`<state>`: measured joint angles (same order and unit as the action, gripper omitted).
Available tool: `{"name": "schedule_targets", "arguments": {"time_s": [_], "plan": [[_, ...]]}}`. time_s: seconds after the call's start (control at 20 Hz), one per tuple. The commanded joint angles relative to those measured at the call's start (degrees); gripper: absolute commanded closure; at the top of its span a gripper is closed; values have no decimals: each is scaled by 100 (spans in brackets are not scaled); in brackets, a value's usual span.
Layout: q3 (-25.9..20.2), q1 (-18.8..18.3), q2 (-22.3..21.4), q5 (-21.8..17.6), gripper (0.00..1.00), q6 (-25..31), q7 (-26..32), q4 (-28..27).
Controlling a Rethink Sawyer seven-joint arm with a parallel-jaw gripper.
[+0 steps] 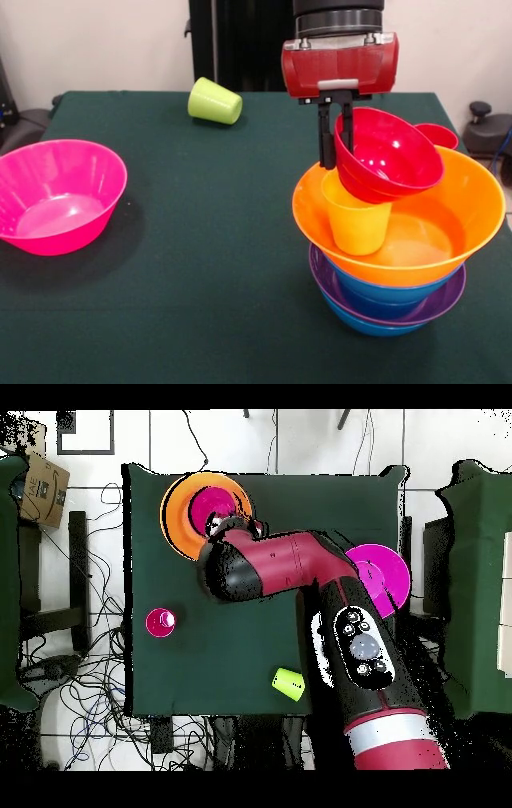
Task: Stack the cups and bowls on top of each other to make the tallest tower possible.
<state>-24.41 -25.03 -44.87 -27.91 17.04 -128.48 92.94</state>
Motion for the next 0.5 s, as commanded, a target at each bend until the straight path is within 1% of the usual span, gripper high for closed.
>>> {"name": "schedule_targets", "arguments": {"time_s": [0.05,0.2,0.35,0.5], "plan": [[130,-32,295,-619,100,-206,338,323],[1,-146,373,-569,100,-292,367,382],[5,-147,436,-579,100,-351,357,382],[-45,-209,388,-554,100,-306,425,413]]}}
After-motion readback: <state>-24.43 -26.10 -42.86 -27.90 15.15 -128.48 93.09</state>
